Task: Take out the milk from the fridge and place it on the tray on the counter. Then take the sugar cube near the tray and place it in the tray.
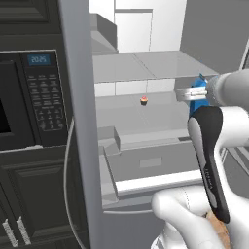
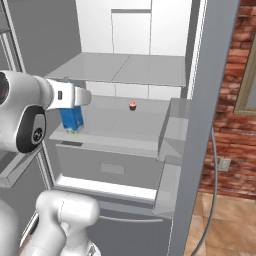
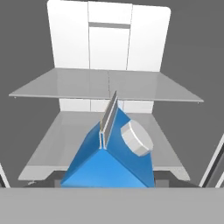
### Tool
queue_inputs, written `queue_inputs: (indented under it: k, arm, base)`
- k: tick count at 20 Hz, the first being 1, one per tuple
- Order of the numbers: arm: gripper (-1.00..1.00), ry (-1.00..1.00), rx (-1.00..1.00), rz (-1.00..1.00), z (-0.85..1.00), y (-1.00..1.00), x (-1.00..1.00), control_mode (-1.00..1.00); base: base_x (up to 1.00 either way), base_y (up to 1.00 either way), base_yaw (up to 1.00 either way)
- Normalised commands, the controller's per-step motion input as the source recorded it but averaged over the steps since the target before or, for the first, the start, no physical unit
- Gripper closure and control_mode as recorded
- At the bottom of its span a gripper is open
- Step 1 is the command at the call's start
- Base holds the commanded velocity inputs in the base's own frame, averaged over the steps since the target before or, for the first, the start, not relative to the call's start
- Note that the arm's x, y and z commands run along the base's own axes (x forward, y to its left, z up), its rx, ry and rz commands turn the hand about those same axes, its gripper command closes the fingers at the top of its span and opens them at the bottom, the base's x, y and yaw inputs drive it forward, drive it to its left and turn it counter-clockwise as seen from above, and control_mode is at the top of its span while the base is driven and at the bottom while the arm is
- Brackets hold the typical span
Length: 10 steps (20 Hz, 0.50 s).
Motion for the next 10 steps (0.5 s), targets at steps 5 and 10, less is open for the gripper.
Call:
queue_inputs:
  k: [5, 10]
  arm:
    - [1.00, 0.00, 0.00, 0.00, -0.11, 0.00, 0.00, 1.00]
    - [1.00, 0.00, 0.00, 0.00, 0.00, 0.00, 0.00, 1.00]
  base:
    - [-0.12, 0.00, 0.00]
    - [-0.80, 0.00, 0.00]
